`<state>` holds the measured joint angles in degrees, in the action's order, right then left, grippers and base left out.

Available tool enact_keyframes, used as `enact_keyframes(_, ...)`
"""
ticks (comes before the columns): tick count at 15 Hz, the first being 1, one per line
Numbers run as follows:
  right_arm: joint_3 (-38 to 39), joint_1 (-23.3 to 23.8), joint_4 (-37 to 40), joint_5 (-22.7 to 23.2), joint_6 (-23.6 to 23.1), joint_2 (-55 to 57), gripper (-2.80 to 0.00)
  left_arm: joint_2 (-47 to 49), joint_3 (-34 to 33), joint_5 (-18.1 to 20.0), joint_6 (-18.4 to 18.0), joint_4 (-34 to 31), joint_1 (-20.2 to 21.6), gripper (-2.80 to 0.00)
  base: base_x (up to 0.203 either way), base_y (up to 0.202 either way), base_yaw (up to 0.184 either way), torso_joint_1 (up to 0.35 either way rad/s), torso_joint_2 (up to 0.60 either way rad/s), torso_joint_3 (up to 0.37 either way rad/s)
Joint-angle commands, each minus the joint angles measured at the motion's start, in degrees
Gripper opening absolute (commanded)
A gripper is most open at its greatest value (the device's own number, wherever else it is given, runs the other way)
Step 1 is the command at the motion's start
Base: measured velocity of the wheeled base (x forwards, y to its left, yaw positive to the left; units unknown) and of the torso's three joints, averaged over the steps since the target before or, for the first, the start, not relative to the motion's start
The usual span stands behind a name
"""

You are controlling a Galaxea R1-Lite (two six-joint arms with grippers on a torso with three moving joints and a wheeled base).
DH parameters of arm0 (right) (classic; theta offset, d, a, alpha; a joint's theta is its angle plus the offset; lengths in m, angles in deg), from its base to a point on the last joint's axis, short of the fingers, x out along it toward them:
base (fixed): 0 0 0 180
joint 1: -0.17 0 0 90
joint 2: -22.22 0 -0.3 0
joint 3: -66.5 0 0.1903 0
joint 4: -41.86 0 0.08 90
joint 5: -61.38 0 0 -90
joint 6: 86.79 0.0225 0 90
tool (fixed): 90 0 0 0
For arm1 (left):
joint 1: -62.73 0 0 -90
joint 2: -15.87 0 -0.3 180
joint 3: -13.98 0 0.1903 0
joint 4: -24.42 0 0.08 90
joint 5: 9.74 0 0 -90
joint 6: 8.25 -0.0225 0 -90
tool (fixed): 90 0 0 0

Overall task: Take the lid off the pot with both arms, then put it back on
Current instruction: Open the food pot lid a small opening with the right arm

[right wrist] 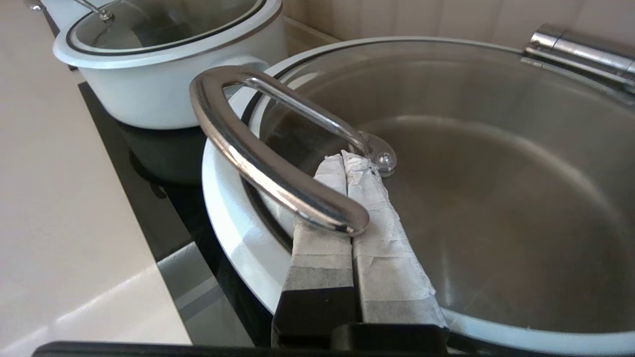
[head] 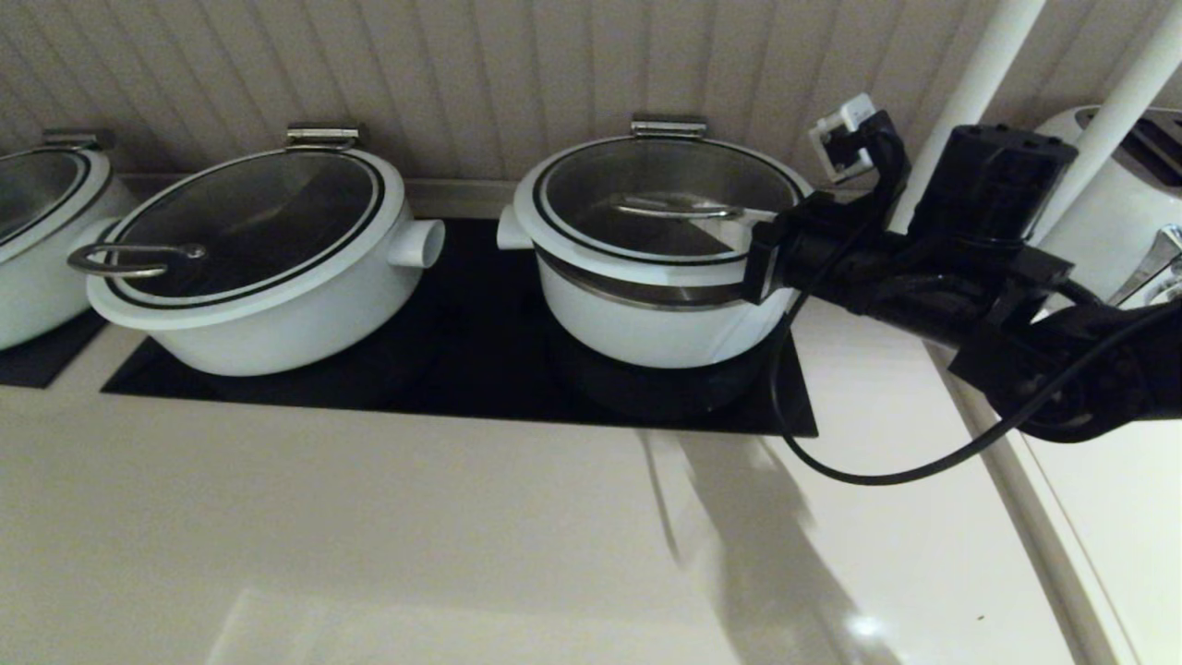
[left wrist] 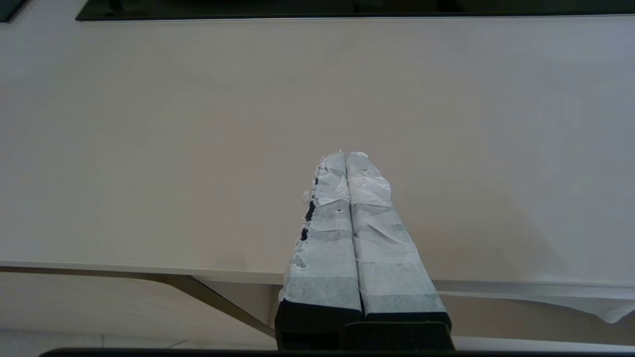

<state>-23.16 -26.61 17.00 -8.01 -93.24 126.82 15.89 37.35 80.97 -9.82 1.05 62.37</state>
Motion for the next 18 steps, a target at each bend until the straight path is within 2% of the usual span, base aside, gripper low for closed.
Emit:
enact_keyframes(1,-0.59,-0.02,-0.38,0.13,-0.06,-0.02,-2.8,-0.02,0.0,0.08,-0.55,0.0,0.0,-2.8,0.0,0.0,0.0,0.0,0.0,0.0)
enact_keyframes(5,-0.59,0.05,-0.47,0.13,-0.06,-0.11,-2.8,-0.02,0.33,1.41,-4.95,-0.07,0.0,-2.8,0.0,0.0,0.0,0.0,0.0,0.0)
enact_keyframes(6,-0.59,-0.02,-0.47,0.13,-0.06,-0.28,-2.8,0.02,1.17,2.92,-7.84,-0.27,0.0,-2.8,0.0,0.0,0.0,0.0,0.0,0.0)
enact_keyframes(7,-0.59,0.04,-0.47,0.13,-0.06,-0.37,-2.8,0.26,3.05,6.67,-8.77,-0.55,0.0,-2.8,0.0,0.0,0.0,0.0,0.0,0.0)
enact_keyframes(8,-0.59,0.06,-0.47,0.13,-0.06,-0.37,-2.8,1.79,4.79,9.95,-8.85,-0.83,0.0,-2.8,0.0,0.0,0.0,0.0,0.0,0.0)
enact_keyframes(10,-0.68,-0.02,-0.47,0.13,-0.06,-0.37,-2.8,7.49,8.32,13.09,-9.08,-0.82,0.0,-2.8,0.0,0.0,0.0,0.0,0.0,0.0)
enact_keyframes(14,-1.61,-0.02,-0.47,0.13,0.03,-0.29,-2.8,18.43,16.71,16.08,-9.14,-0.64,-0.08,-2.8,0.0,0.0,0.0,0.0,0.0,0.0)
enact_keyframes(18,-3.39,-0.01,-0.38,-0.02,0.64,-0.11,-2.8,27.19,21.98,19.09,-9.11,1.46,-0.17,-2.8,0.0,0.0,0.0,0.0,0.0,0.0)
